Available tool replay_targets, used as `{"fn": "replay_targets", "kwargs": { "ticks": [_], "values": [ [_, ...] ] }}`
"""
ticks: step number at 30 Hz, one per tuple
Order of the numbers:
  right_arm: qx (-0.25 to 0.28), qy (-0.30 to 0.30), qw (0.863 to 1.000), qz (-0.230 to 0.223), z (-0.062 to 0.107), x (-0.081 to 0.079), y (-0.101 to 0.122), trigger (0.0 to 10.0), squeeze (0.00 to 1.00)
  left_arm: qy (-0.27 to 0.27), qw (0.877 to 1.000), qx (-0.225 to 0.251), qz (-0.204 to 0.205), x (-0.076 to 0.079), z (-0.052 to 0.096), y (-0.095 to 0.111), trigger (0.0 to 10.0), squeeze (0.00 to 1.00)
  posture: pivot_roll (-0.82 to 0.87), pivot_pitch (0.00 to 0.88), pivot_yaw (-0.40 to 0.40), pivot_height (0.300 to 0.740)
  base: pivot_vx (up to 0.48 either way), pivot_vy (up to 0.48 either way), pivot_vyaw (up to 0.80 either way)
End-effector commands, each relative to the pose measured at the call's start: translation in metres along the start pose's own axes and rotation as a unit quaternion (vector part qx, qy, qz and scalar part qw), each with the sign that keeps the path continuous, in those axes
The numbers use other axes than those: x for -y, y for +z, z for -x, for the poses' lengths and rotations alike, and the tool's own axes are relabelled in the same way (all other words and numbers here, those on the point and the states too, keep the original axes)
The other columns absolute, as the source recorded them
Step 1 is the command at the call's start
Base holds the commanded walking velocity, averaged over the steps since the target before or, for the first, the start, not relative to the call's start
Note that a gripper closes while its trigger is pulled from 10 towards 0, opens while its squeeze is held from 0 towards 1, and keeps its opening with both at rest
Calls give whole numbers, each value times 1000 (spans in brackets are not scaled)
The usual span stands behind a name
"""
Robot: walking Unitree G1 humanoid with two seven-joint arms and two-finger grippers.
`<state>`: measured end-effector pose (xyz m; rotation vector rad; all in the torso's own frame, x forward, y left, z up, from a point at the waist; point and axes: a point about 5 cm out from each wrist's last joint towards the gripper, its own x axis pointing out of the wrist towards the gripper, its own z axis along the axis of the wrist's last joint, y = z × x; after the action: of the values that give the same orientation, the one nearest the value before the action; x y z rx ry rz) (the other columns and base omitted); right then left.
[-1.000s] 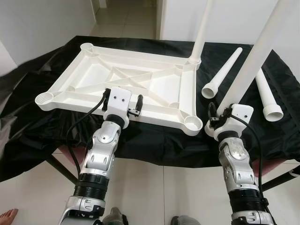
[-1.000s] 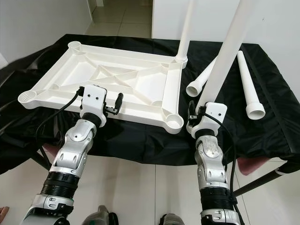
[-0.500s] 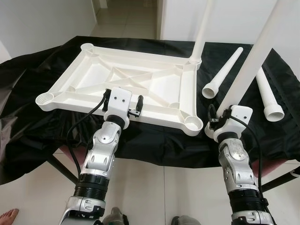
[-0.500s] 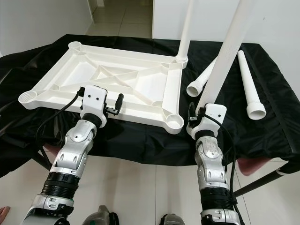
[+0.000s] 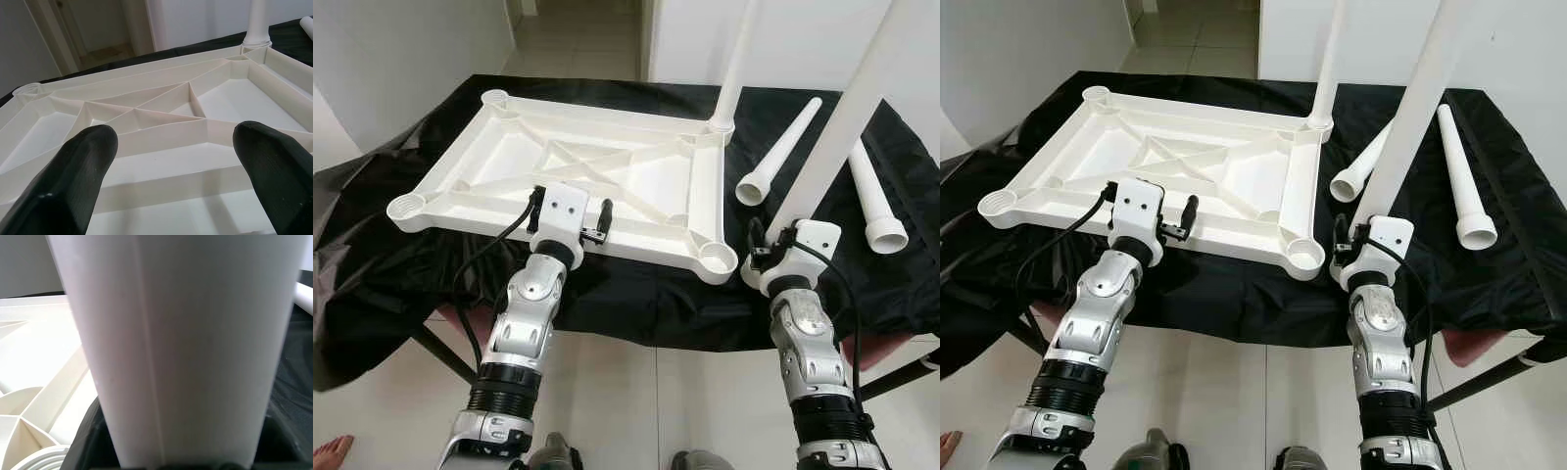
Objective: Building children table
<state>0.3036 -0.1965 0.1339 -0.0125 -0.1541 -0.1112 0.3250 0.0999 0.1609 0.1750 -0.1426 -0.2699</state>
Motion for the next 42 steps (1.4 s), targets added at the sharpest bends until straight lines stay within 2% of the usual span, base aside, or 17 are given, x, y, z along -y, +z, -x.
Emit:
{"fn": "replay_targets", "kwargs": {
  "ticks": [1, 35, 36, 37, 38, 42],
  "values": [
    [7, 1, 1000, 1, -1, 0, 3, 10000, 0, 39, 999, -5, -3, -3, 1, -2, 10000, 0, -29, 62, 54, 740, 0, 0, 0],
    [7, 1, 1000, 1, -1, 0, 3, 10000, 0, 39, 999, -5, -3, -3, 1, -2, 10000, 0, -29, 62, 54, 740, 0, 0, 0],
    [7, 1, 1000, 1, -2, 1, 3, 10000, 0, 39, 999, -5, -3, -3, 1, -2, 10000, 0, -29, 0, 0, 740, 0, 0, 0],
    [11, -3, 999, -36, -7, 5, 8, 10000, 1000, 35, 999, -3, -2, -1, 1, -1, 10000, 0, -28, 0, 0, 740, 0, 0, 0],
    [16, -5, 998, -64, -11, 8, 12, 10000, 1000, 32, 999, -2, -2, 1, 1, -1, 10000, 0, -28, 0, 0, 740, 0, 0, 0],
    [21, -6, 995, -93, -14, 11, 16, 10000, 1000, 29, 1000, -1, -1, 3, 2, 0, 10000, 0, -26, 0, 0, 740, 0, 0, 0]
  ]
}}
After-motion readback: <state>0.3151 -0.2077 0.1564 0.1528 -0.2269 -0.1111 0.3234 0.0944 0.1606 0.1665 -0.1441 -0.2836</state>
